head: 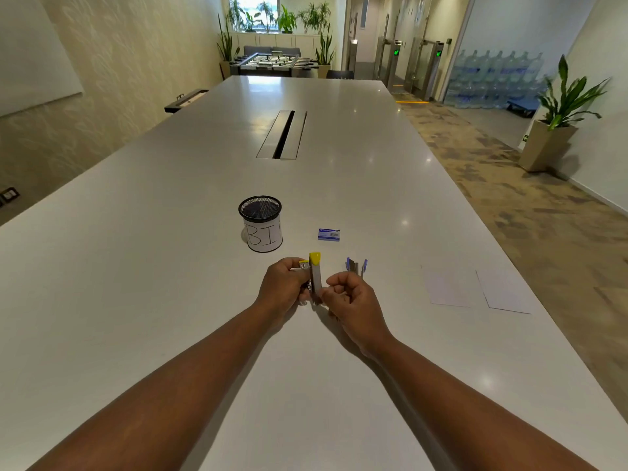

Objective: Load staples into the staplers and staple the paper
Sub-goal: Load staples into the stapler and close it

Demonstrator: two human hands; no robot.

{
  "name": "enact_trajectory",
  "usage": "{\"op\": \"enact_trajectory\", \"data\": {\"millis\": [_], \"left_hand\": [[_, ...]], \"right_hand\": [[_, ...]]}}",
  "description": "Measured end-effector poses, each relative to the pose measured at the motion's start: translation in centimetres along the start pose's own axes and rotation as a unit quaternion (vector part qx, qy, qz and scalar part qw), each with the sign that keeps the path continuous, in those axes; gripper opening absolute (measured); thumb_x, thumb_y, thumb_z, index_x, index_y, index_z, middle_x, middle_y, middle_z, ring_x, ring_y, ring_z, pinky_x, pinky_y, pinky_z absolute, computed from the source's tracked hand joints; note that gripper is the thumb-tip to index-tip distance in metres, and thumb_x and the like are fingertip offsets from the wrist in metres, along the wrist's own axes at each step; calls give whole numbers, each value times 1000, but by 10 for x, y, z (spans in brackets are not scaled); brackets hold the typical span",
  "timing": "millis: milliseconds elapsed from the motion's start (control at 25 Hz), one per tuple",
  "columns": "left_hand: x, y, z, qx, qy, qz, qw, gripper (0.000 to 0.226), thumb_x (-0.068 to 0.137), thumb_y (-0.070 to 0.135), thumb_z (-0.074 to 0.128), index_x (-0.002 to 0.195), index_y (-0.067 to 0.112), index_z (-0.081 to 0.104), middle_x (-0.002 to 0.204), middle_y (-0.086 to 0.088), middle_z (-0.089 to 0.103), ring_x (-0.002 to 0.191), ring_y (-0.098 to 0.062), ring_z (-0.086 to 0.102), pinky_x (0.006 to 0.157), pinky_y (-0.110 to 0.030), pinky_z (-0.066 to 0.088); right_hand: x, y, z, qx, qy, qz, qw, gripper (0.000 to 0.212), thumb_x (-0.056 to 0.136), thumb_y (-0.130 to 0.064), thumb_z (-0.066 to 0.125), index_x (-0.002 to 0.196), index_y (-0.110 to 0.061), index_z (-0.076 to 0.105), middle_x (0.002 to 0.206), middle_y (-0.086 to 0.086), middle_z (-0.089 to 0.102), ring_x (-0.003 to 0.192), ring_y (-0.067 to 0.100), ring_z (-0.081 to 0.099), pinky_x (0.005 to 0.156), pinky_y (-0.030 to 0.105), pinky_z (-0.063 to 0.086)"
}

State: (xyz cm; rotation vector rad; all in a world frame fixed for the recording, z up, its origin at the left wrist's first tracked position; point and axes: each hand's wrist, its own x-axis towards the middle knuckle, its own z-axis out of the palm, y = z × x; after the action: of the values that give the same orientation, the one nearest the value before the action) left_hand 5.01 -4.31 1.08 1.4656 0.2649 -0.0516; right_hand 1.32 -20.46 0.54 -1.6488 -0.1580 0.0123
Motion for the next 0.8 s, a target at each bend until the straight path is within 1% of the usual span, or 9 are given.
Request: {"op": "enact_trajectory", "data": {"millis": [120, 200, 280, 360, 440, 520, 560, 720, 800], "left_hand": [[-7, 3, -2, -21, -48, -5, 999, 16, 96, 5, 59, 109, 7, 68, 72, -14, 67, 51, -17, 53, 49, -31, 42], [-9, 4, -4, -25, -86, -4, 996, 26, 94, 0, 54, 115, 6, 67, 77, -15, 69, 64, -23, 54, 56, -32, 43], [-12, 5, -2, -26, -111, 3, 993, 31, 93, -1, 51, 117, 7, 68, 84, -14, 70, 76, -26, 59, 63, -32, 47], [-14, 6, -2, -25, -121, 14, 992, 24, 101, 14, 50, 110, 9, 72, 84, -10, 70, 78, -22, 60, 65, -31, 47], [-16, 8, -3, -9, -116, 9, 993, 51, 107, 48, 38, 106, 11, 72, 80, -10, 67, 70, -18, 54, 61, -30, 40], [-14, 8, -3, 6, -106, 2, 994, 77, 99, 71, 24, 104, 9, 70, 82, -18, 63, 63, -18, 50, 56, -30, 35], [-12, 8, -3, 7, -101, 2, 995, 79, 96, 75, 24, 98, 9, 68, 80, -20, 60, 60, -19, 47, 53, -30, 32], [-10, 8, -1, 5, -101, 15, 995, 59, 101, 61, 41, 80, 9, 55, 56, -4, 44, 46, -13, 36, 46, -27, 27], [-8, 7, 0, -13, -74, 23, 997, 42, 100, 44, 53, 68, 16, 55, 60, -2, 45, 51, -13, 43, 51, -27, 37]], "right_hand": [[4, 5, 4, -107, 5, -23, 994, 34, 81, -54, 74, 97, -25, 66, 77, -4, 67, 64, 1, 55, 60, 18, 48], [5, 5, 7, -135, -16, -33, 990, 27, 90, -52, 68, 104, -29, 66, 79, -7, 69, 66, 0, 59, 62, 21, 49], [4, 4, 10, -145, -43, -35, 988, 34, 94, -56, 60, 118, -31, 65, 83, -10, 73, 72, 4, 66, 67, 28, 54], [3, 2, 12, -151, -59, -43, 986, 39, 95, -58, 57, 125, -34, 62, 80, -14, 72, 71, 6, 66, 66, 28, 54], [3, 1, 11, -150, -59, -59, 985, 36, 96, -54, 58, 125, -33, 63, 71, -23, 67, 62, 0, 60, 58, 14, 43], [4, 0, 10, -170, -51, -66, 982, 31, 97, -52, 58, 118, -32, 66, 69, -24, 65, 60, -2, 57, 56, 13, 39], [4, 0, 9, -187, -50, -68, 979, 29, 97, -53, 57, 114, -32, 66, 72, -22, 65, 61, 0, 58, 57, 14, 39], [3, 0, 12, -255, -60, -77, 962, 32, 96, -56, 50, 100, -28, 64, 77, -8, 66, 69, 11, 60, 65, 41, 49], [3, 1, 12, -276, -62, -77, 956, 32, 96, -56, 48, 93, -27, 61, 71, -9, 62, 65, 9, 57, 61, 39, 46]]}}
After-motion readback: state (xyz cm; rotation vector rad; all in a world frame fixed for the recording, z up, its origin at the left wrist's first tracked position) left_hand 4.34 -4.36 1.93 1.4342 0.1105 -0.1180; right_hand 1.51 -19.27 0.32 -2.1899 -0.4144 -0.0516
